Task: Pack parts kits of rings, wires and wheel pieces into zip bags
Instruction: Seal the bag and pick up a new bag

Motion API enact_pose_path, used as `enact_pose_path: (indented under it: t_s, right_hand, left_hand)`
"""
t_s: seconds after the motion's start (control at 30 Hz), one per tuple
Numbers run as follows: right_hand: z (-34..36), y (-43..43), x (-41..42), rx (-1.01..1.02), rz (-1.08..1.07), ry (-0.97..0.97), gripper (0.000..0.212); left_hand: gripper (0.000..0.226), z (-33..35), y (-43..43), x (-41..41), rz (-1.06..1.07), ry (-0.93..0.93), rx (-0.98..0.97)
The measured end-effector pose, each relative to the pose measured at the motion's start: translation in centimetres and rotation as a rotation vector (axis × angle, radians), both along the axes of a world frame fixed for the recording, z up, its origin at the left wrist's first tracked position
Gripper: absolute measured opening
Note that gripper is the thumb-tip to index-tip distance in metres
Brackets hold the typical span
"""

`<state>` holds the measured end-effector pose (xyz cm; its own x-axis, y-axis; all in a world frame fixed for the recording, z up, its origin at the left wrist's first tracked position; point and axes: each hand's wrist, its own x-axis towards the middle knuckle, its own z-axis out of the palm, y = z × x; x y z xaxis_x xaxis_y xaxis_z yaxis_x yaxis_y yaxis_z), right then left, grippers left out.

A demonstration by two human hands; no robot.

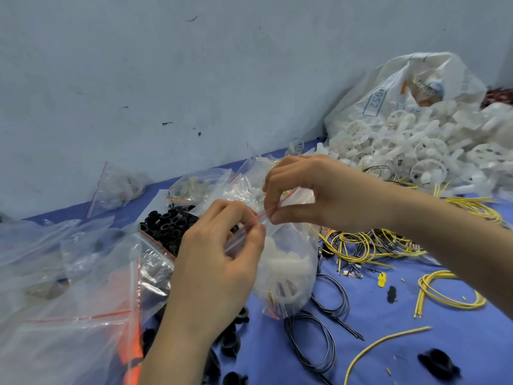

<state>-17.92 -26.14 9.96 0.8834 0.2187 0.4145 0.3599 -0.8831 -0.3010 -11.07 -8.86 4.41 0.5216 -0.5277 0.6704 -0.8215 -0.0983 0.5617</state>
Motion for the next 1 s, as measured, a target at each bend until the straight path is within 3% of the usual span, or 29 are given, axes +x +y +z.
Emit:
enact_pose_path:
  t_s: [0.13, 0.33, 0.77, 1.0]
  right_hand:
    - [-0.3, 0.7, 0.0, -0.042, 0.015, -0.059, 0.008]
    - [-0.1, 0.0, -0.4, -0.013, -0.022, -0.052, 0.009]
    - [-0.1, -0.6, -0.6, -0.188, -0.052, -0.141, 0.015]
    - [0.7, -1.1, -0.6, -0.163, -0.086, -0.051, 0.015]
  left_hand:
    - [0.01, -0.2, 0.1, 0.1, -0.059, 0.089, 0.012]
    - [0.012, 0.0, 0.4, 0.1, -0.046, 0.064, 0.016]
    - [0.015, 0.1, 0.3, -0.5, 0.056, -0.004, 0.089]
    - [0.016, 0.7, 0.5, -0.7, 0.078, -0.066, 0.105]
